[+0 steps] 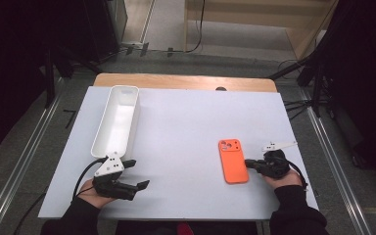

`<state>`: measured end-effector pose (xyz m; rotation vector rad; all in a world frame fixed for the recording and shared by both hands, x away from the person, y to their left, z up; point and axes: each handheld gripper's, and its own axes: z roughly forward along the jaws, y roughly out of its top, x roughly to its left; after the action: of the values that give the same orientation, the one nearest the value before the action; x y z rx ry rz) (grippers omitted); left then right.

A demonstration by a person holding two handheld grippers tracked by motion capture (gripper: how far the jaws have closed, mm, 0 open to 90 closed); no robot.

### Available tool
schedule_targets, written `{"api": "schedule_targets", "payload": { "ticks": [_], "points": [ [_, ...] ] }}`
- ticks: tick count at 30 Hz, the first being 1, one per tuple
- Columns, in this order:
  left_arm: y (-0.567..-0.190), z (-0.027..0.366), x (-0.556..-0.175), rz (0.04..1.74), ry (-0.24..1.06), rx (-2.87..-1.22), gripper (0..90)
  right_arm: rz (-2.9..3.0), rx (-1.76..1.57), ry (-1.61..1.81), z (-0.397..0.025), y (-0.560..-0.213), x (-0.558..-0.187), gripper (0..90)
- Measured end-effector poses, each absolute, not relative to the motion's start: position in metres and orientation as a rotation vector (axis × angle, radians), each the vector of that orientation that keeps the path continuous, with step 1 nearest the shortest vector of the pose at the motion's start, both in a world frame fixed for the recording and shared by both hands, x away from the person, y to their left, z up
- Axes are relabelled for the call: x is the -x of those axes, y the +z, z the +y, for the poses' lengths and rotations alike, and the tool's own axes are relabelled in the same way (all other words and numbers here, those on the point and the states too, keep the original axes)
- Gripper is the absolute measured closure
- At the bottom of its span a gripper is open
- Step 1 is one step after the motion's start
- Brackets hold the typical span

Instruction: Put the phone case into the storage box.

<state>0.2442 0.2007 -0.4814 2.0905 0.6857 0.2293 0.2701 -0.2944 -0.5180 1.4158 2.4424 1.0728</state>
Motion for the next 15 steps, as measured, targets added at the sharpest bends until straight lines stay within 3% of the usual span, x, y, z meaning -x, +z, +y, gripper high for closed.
{"api": "schedule_targets", "payload": {
  "ticks": [15],
  "points": [
    [-0.481, 0.201, -0.244, 0.682, 0.230, -2.095, 15.6, 2.454, -1.347, 1.040, -0.268, -0.517, -0.293, 88.0]
  ]
}}
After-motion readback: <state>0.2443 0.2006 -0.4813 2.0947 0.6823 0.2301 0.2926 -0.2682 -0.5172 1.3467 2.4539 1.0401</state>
